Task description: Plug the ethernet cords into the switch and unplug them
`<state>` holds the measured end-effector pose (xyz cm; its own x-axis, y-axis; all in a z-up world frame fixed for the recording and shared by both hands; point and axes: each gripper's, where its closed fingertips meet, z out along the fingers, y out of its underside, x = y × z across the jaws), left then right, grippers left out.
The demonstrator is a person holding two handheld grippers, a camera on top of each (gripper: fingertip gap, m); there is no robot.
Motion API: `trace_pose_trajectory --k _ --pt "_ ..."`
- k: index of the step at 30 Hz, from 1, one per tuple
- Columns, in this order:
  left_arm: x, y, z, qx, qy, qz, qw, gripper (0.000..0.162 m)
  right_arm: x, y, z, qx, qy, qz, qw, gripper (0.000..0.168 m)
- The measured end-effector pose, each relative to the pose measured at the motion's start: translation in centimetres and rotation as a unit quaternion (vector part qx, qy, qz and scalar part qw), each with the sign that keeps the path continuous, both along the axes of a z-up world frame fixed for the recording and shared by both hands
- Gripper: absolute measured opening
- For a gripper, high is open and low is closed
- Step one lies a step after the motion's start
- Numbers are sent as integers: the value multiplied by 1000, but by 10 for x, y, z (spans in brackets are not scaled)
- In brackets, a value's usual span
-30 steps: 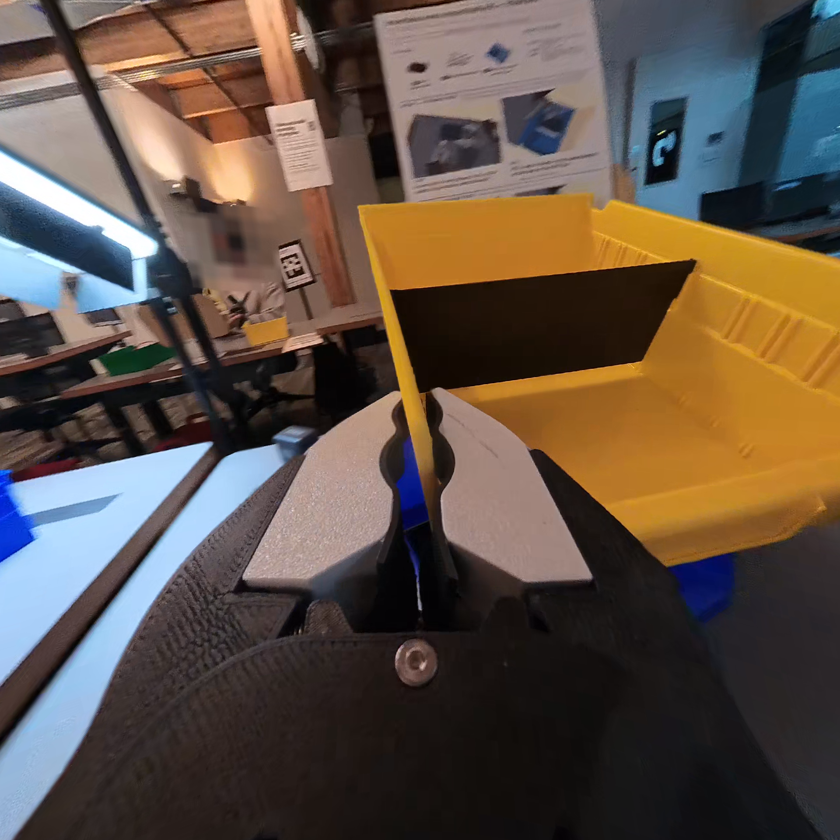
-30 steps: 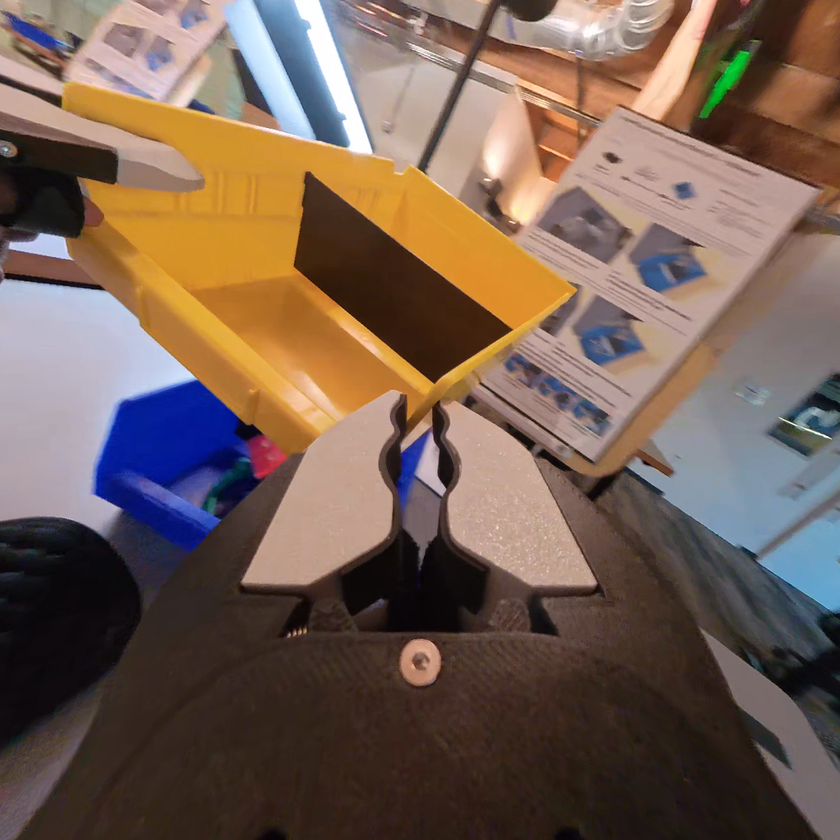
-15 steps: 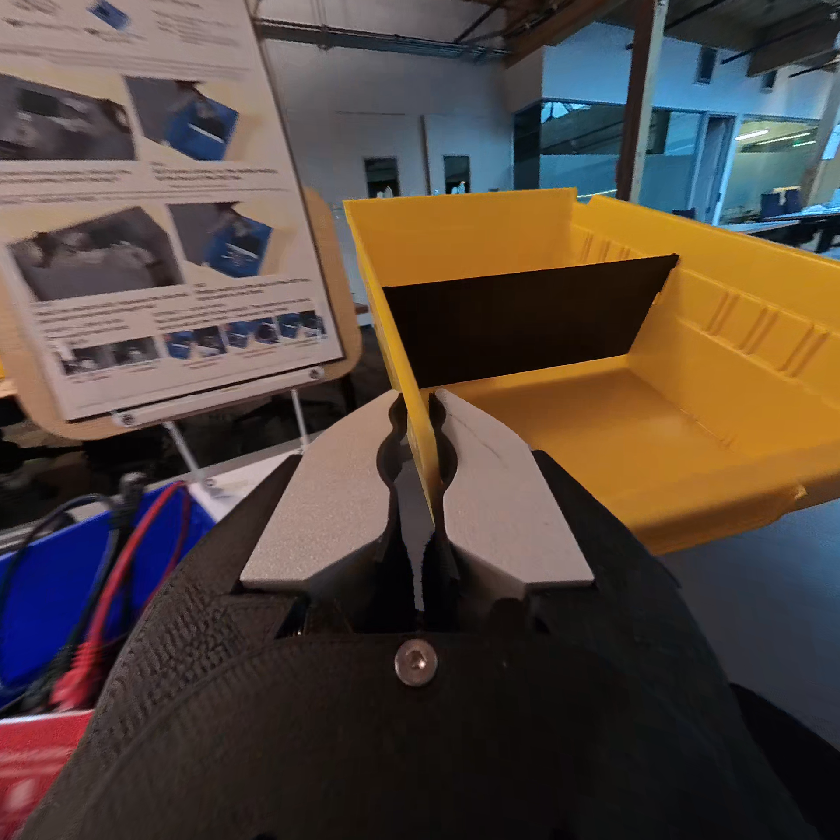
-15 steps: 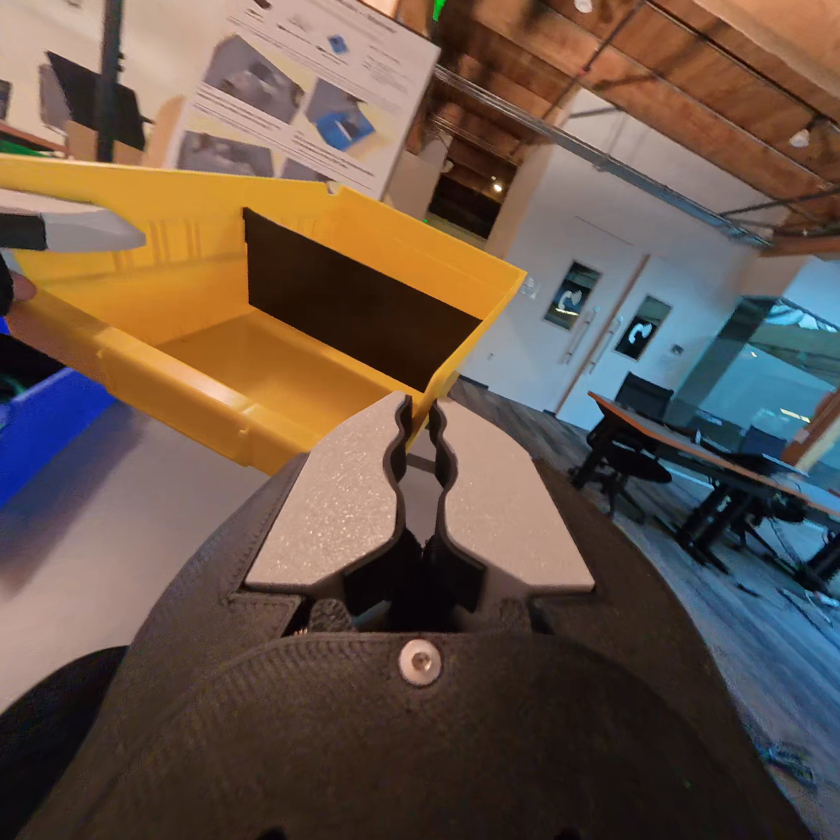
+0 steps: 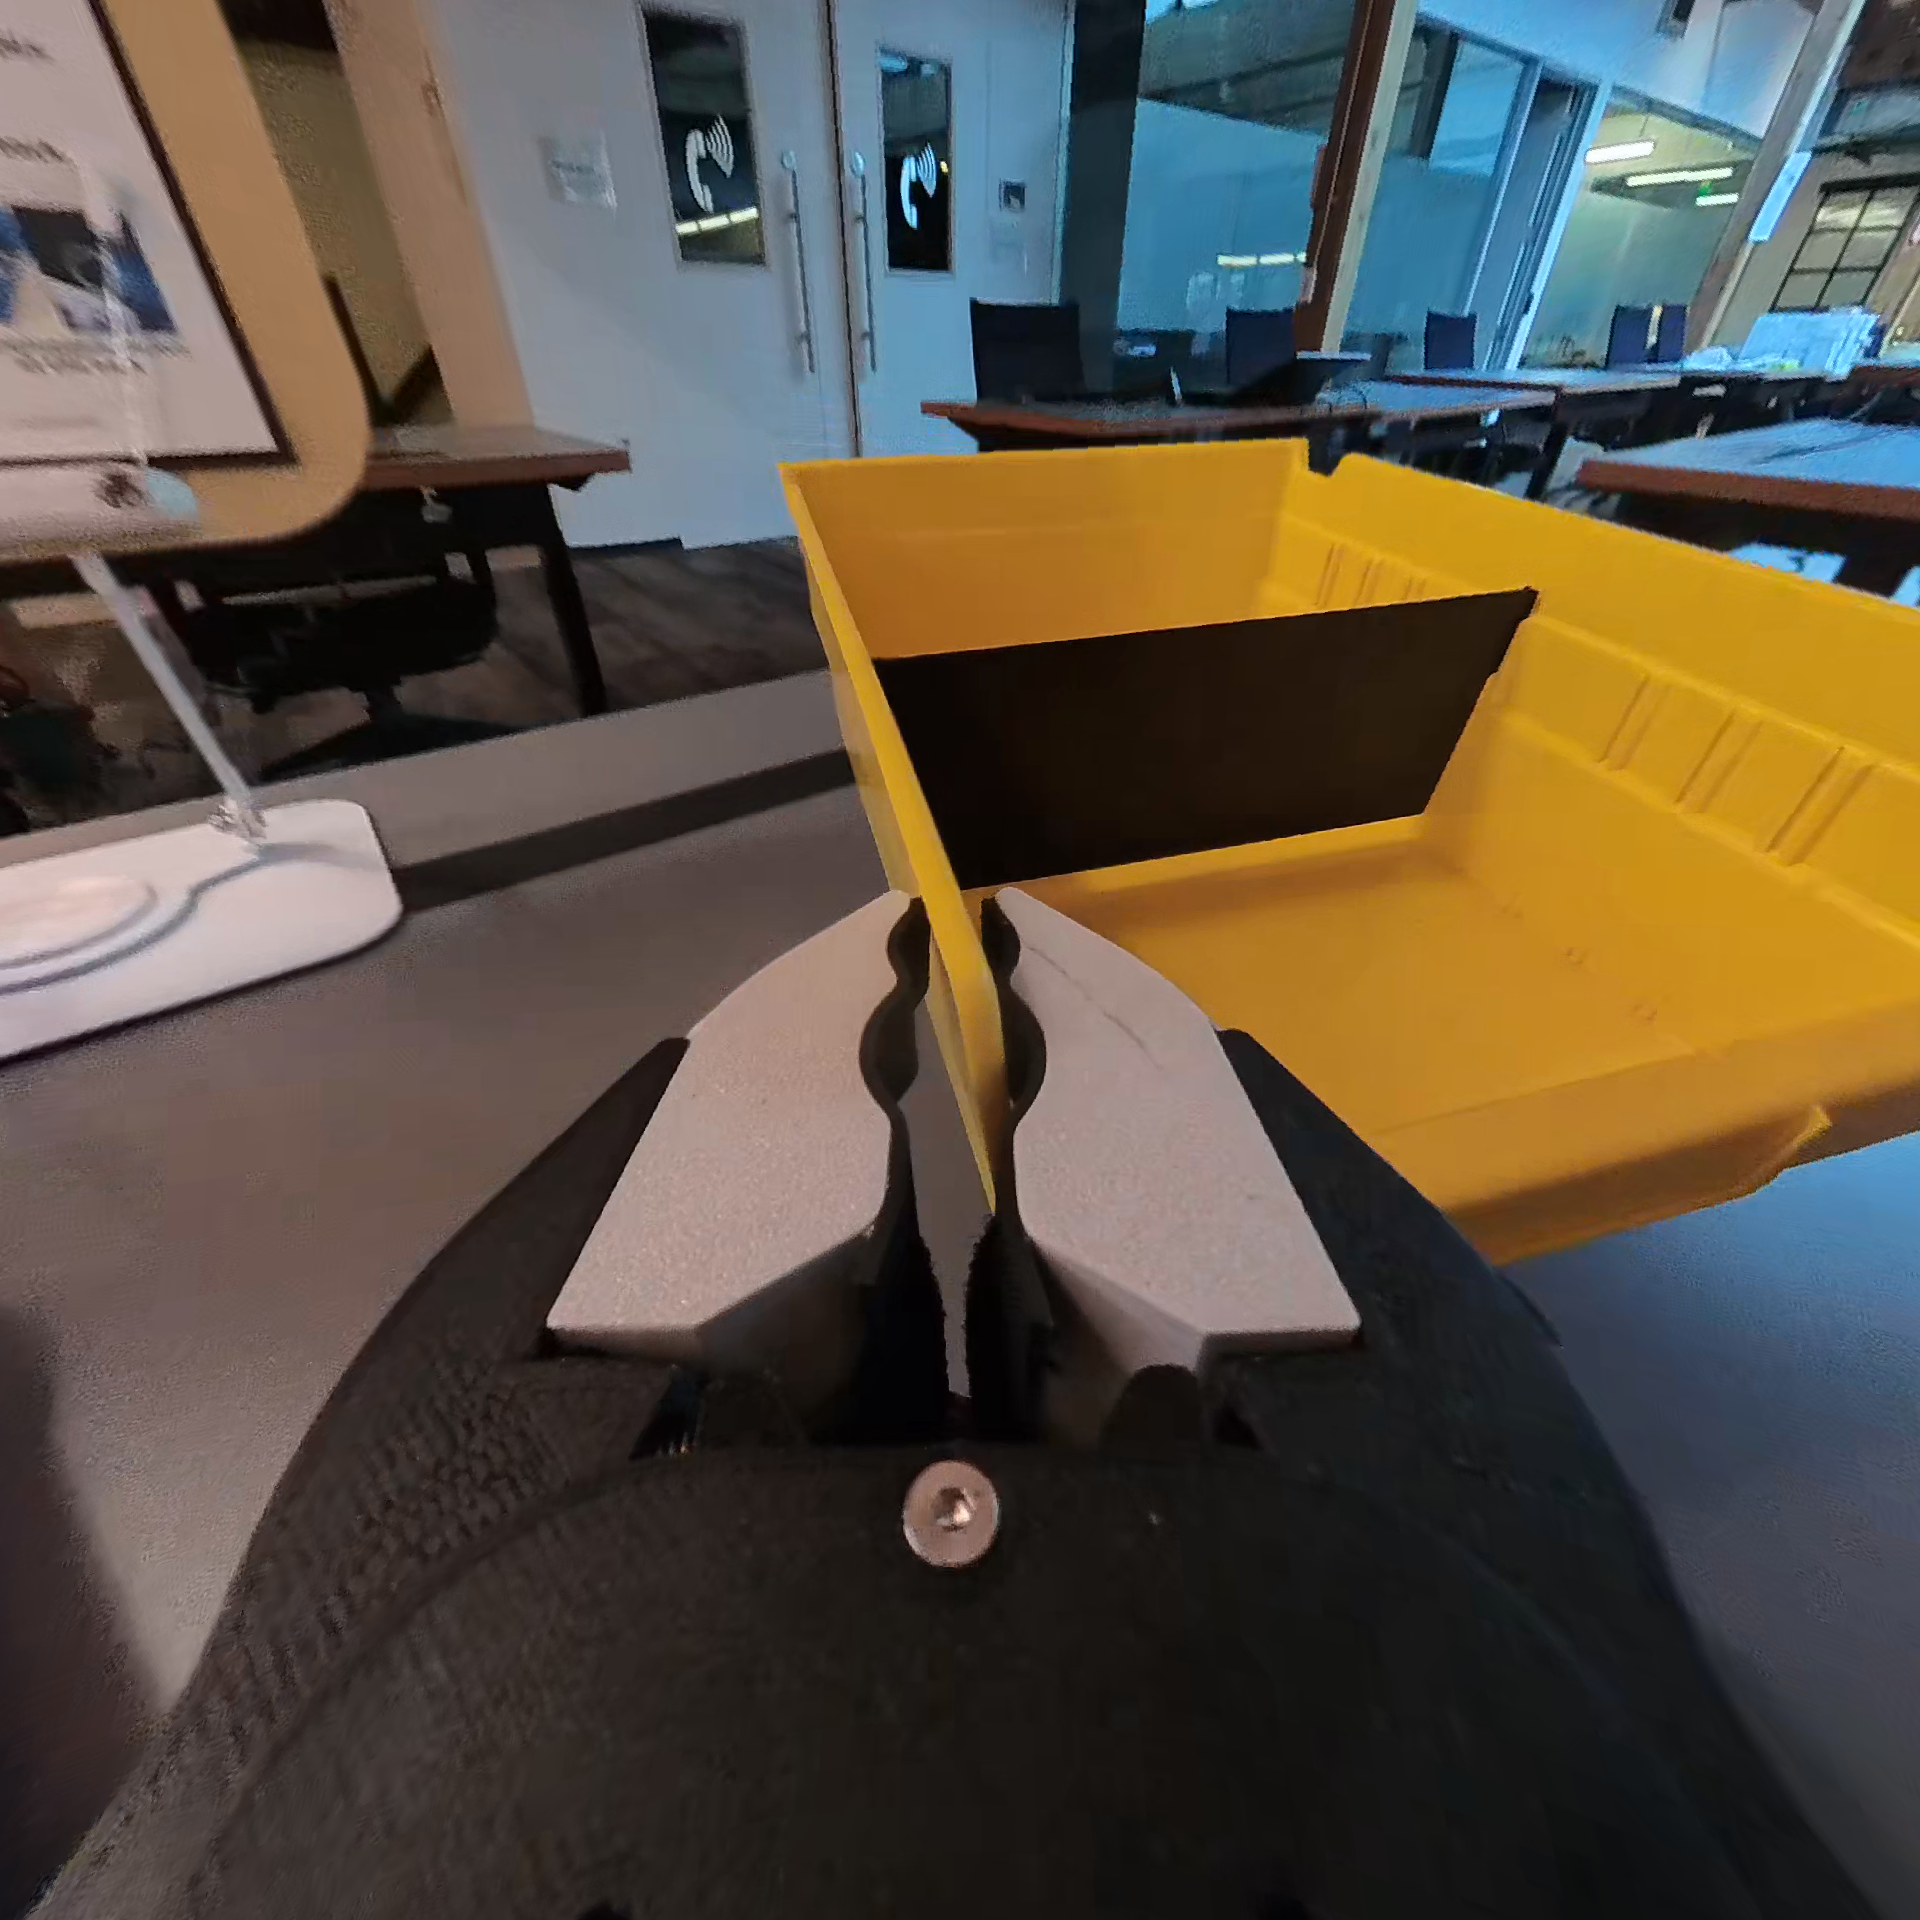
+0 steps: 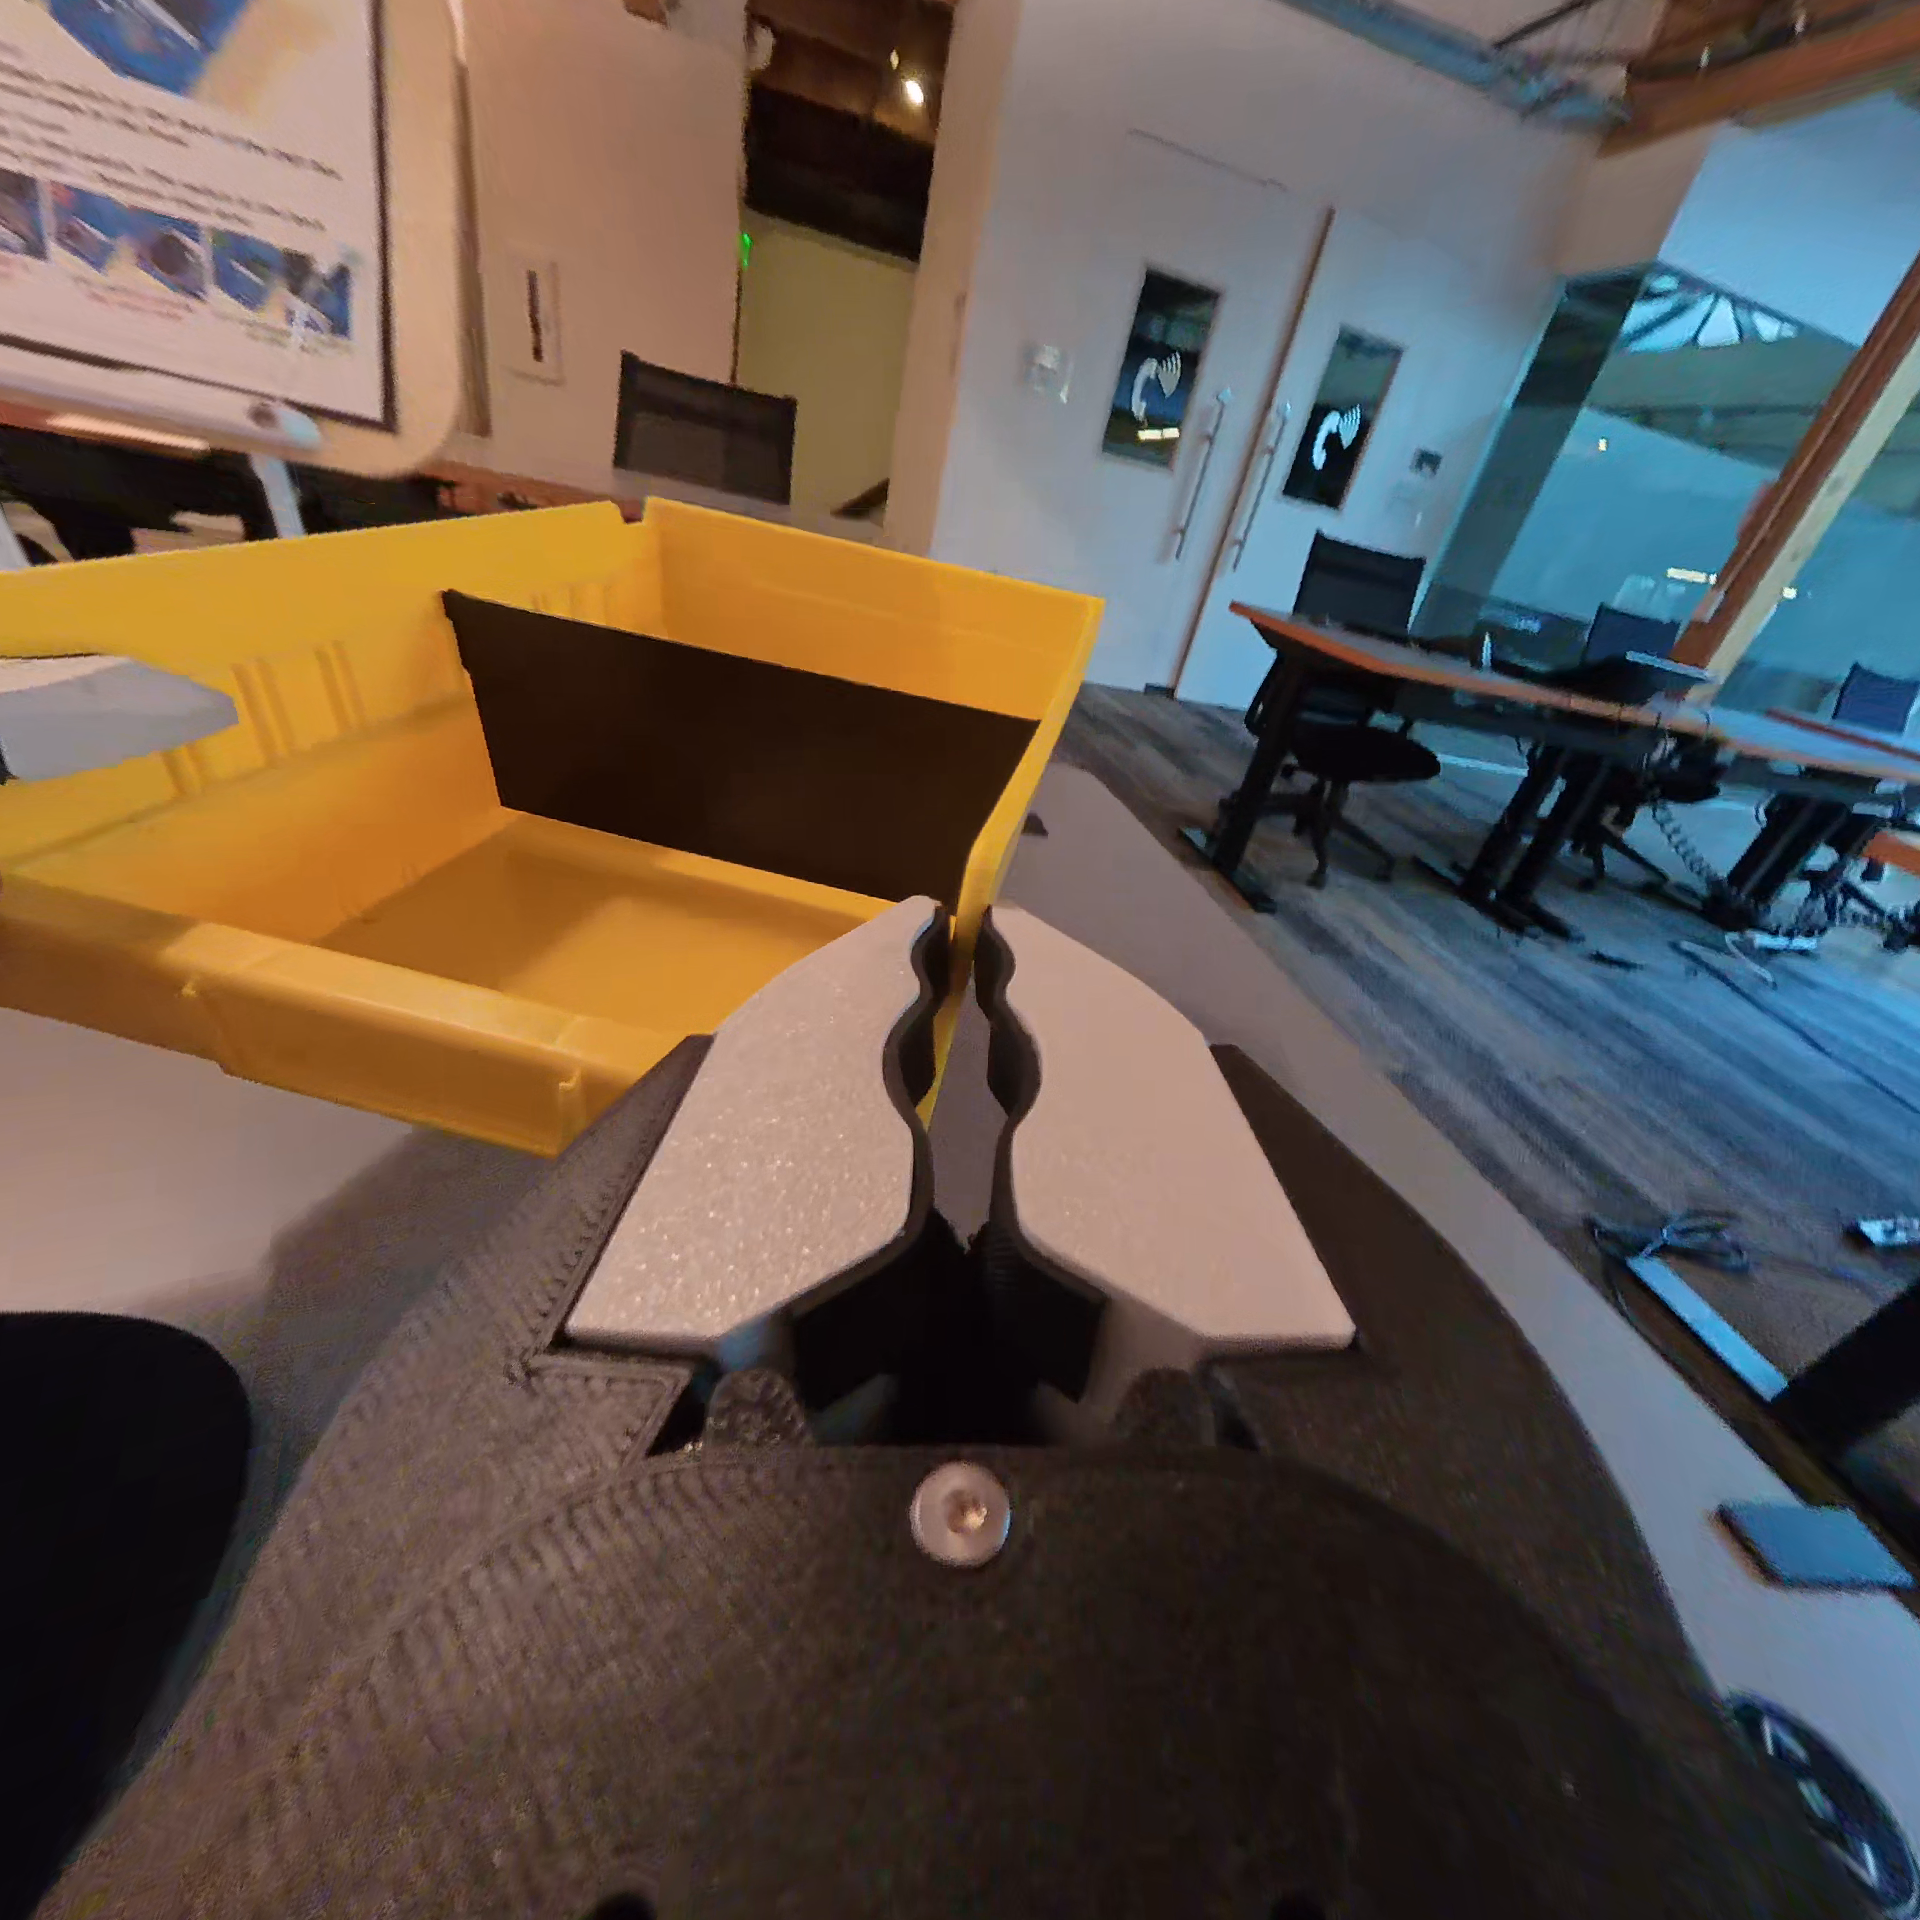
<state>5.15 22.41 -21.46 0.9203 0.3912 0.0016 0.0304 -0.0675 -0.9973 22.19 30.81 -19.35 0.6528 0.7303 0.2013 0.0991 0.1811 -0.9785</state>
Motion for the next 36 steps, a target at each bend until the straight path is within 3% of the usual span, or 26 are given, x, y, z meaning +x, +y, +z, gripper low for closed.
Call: trace_pose_trajectory --k 7,16,21,25,27,30,32,34,36 --pt "10 15 -24 -33 -17 -22 999 12 11 17 -35 -58 -25 -17 998 5" --pt "21 20 -40 -103 10 -66 992 21 18 25 -45 -84 -34 -37 995 5" --pt "29 8 -37 -141 22 -112 983 44 21 27 -59 -123 -35 -30 991 12" --pt "29 -38 -17 -180 32 -162 970 58 31 27 -44 -113 -23 -42 992 59" --pt "12 -73 -9 -205 54 -149 966 58 31 21 -25 -82 -11 -37 996 70" --pt "-18 -125 -15 -259 89 -138 952 58 -3 -17 -9 -45 -52 85 994 66" --pt "-38 -157 -26 -301 105 -142 937 55 -31 -58 -25 -27 -159 221 962 63" --pt "-48 -183 -31 -317 114 -159 928 42 -39 -71 -45 5 -267 261 928 56" --pt "-57 -209 -42 -360 99 -159 914 42 -42 -71 -57 34 -336 276 900 48"
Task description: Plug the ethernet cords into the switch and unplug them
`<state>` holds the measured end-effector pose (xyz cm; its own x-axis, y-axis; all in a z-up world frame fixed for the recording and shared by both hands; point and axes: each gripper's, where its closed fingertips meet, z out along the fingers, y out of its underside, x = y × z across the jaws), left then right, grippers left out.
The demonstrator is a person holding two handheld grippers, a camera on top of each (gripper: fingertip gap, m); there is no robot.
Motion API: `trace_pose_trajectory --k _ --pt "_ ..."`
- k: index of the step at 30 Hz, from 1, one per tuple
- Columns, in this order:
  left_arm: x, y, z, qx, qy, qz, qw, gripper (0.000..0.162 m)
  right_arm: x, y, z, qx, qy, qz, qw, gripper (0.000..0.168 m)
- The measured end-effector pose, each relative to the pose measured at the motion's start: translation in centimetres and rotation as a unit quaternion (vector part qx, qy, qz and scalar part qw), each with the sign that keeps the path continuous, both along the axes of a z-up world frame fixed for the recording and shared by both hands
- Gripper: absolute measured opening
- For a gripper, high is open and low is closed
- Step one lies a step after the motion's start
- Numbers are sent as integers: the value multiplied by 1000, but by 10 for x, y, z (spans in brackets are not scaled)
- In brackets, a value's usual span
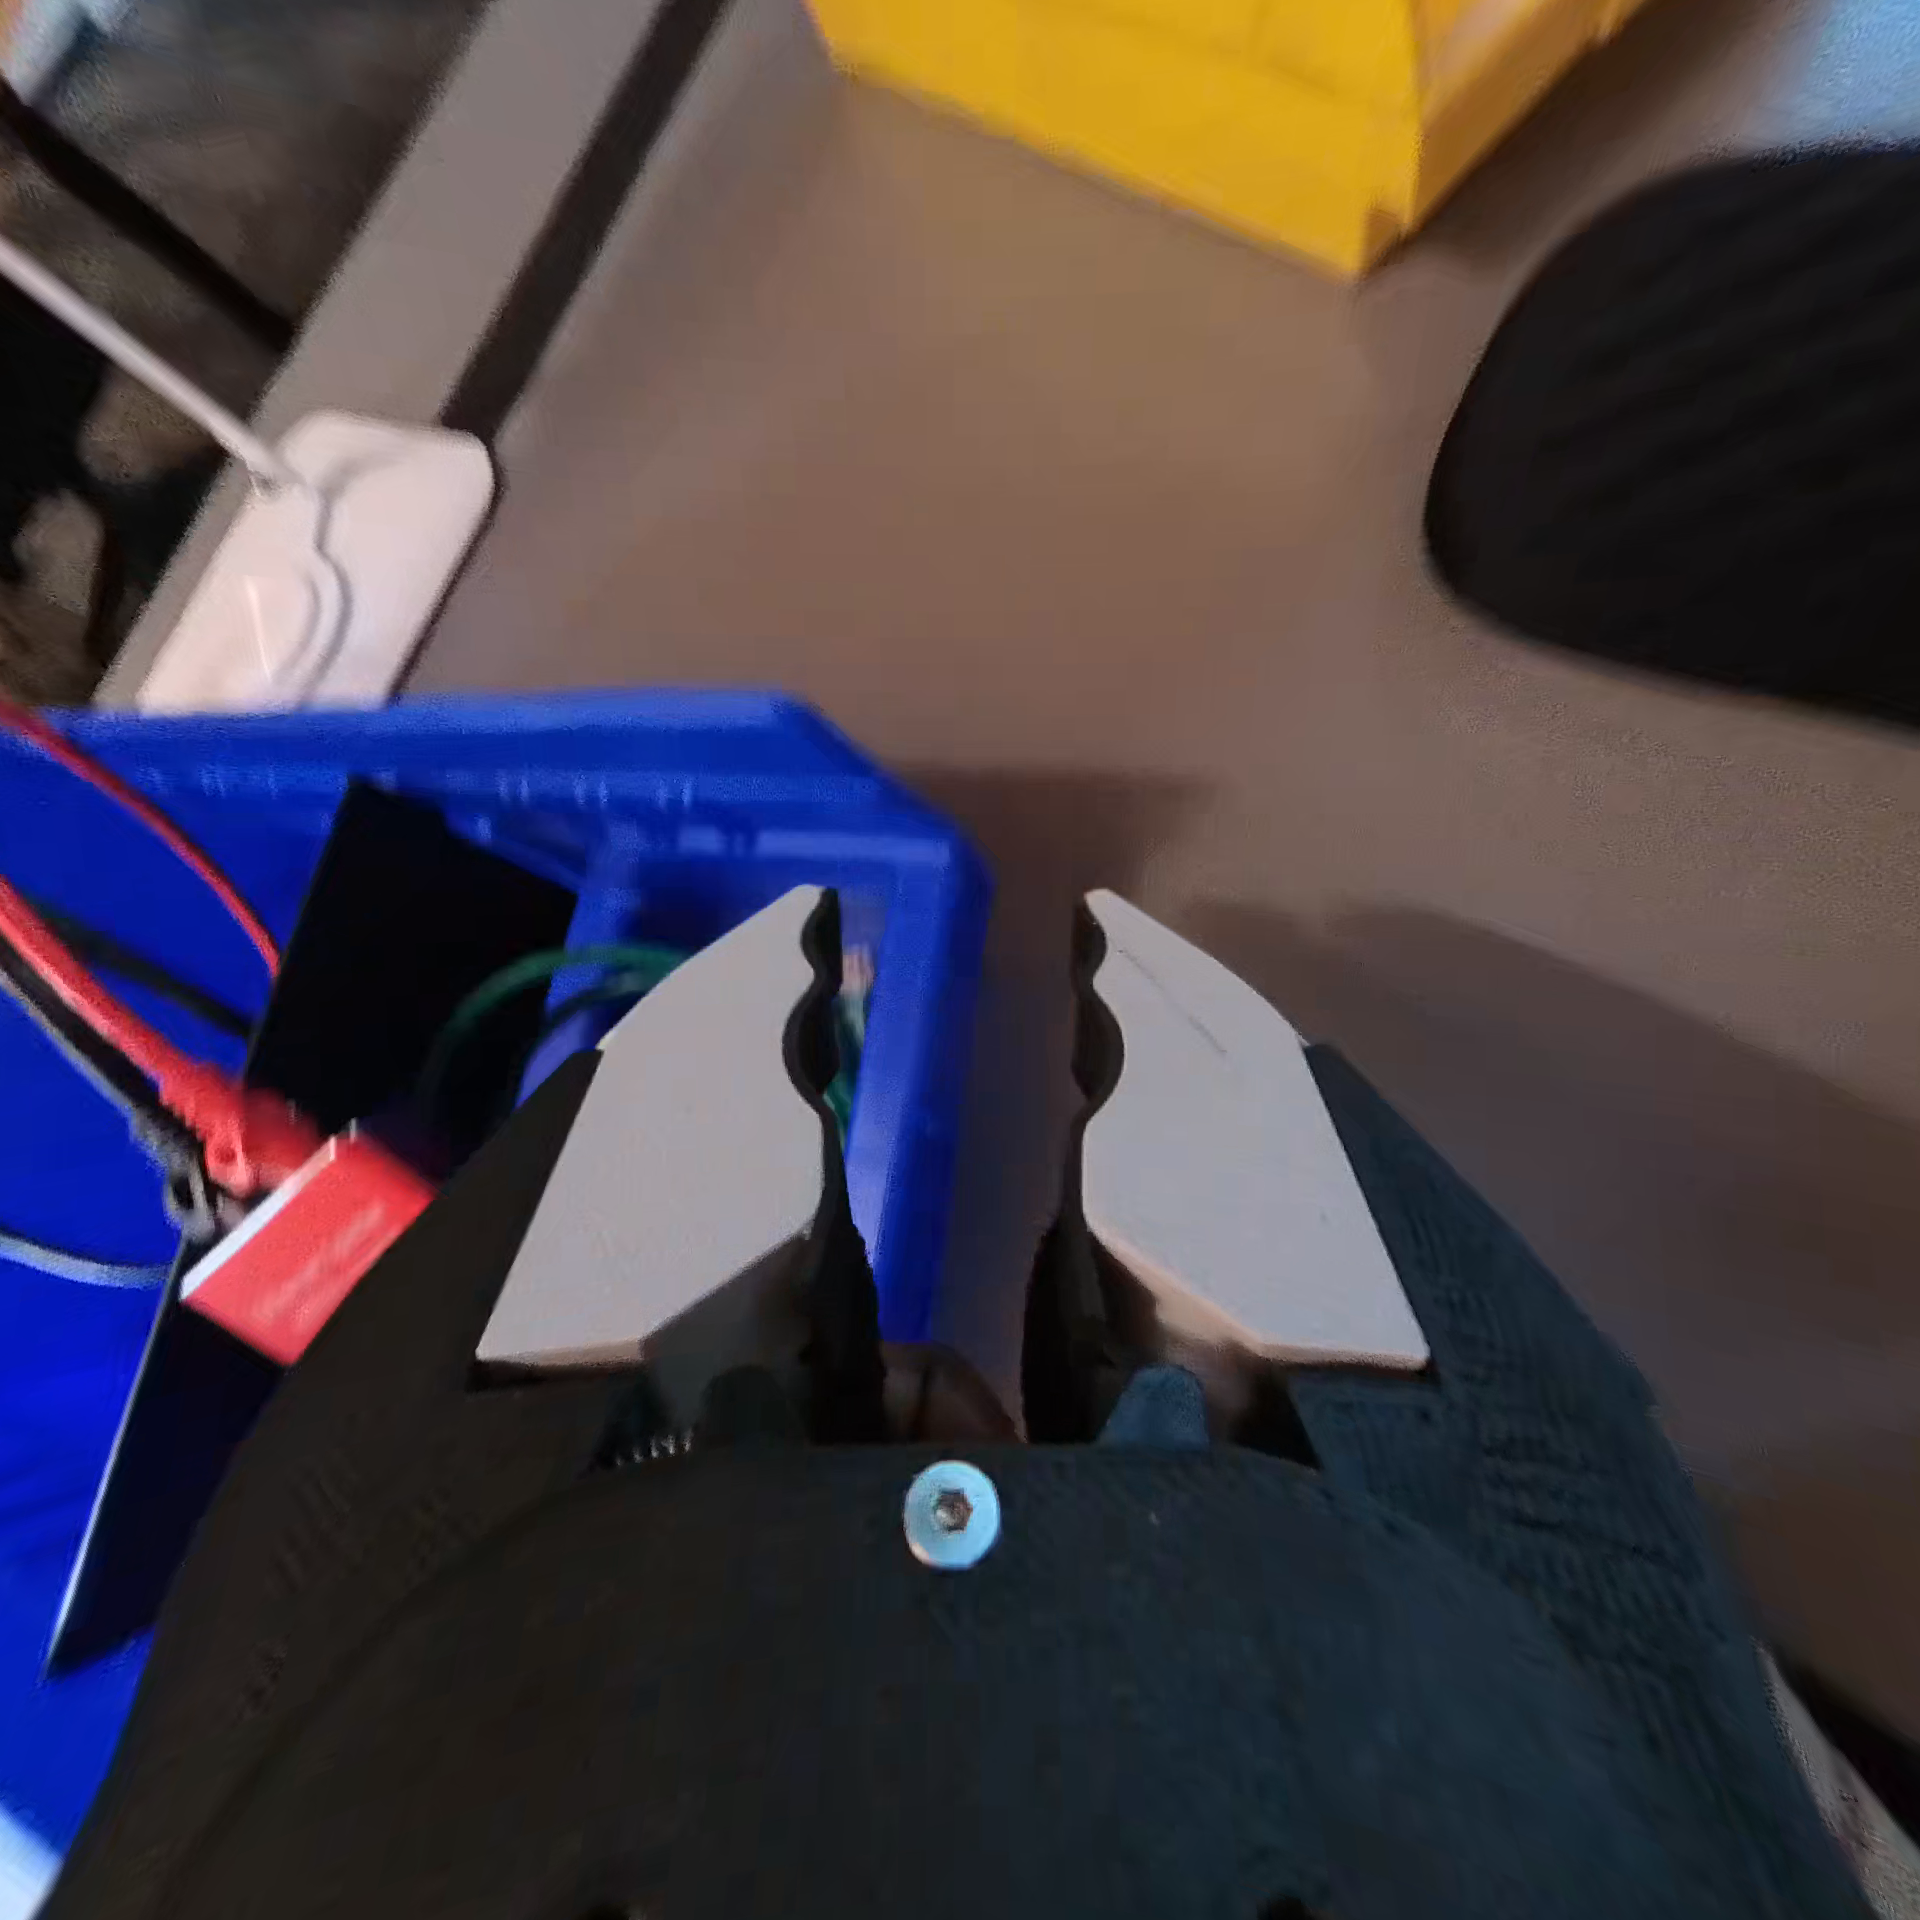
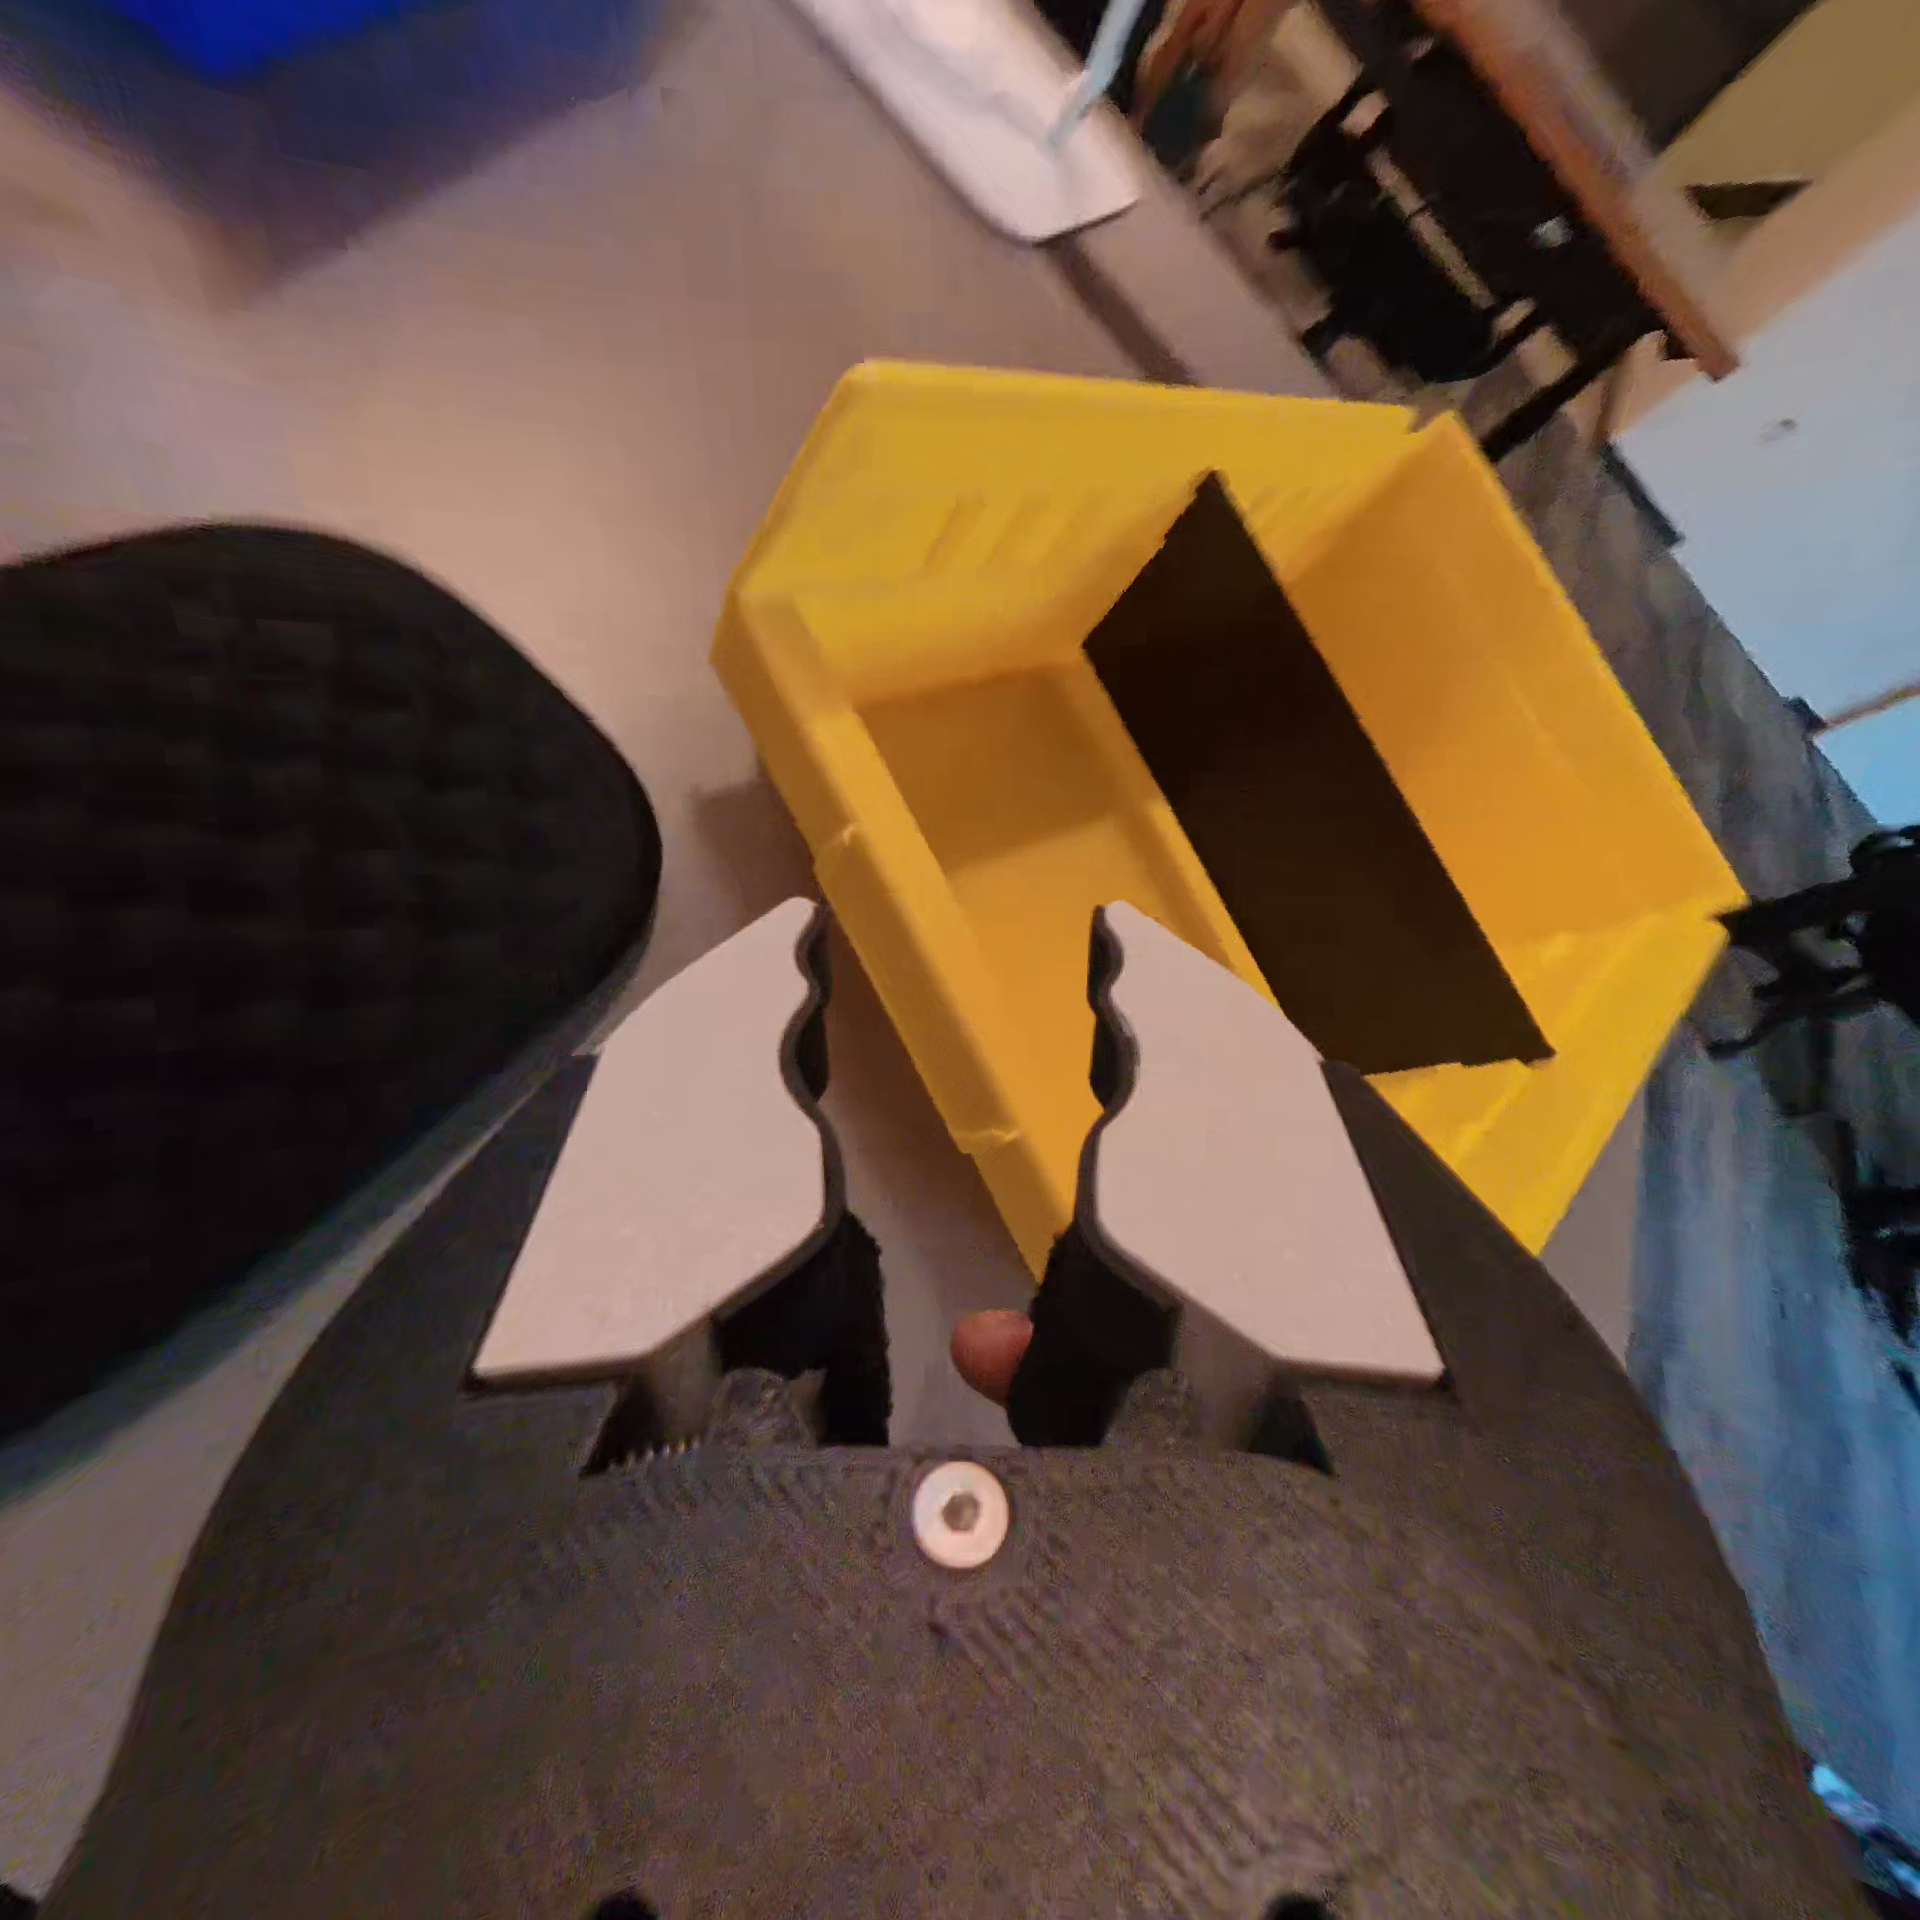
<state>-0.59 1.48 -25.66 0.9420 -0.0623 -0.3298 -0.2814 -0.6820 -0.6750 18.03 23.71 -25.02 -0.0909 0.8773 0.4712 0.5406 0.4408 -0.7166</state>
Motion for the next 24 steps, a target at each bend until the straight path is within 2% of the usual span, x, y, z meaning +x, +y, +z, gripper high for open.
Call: trace_pose_trajectory --k 3,7,8,9,12,17,24 --pt "-10 -29 -15 -53 11 3 999 42 -6 -11 -17 -37 -82 47 995 54" --pt "-24 -41 -33 -87 19 20 996 41 -13 1 -34 -20 -161 38 986 55" --pt "-30 -44 -38 -101 29 29 994 39 -15 2 -37 -18 -176 39 983 52" --pt "-36 -48 -44 -116 37 38 992 31 -17 3 -40 -11 -188 40 981 42" --pt "-40 -56 -56 -134 -1 44 990 28 -20 9 -46 27 -214 46 975 25" --pt "-52 -86 -56 -134 -7 52 990 30 -18 11 -47 23 -211 53 976 24" --pt "-74 -157 -54 -139 -11 64 988 34 4 26 -47 34 -224 48 973 24"
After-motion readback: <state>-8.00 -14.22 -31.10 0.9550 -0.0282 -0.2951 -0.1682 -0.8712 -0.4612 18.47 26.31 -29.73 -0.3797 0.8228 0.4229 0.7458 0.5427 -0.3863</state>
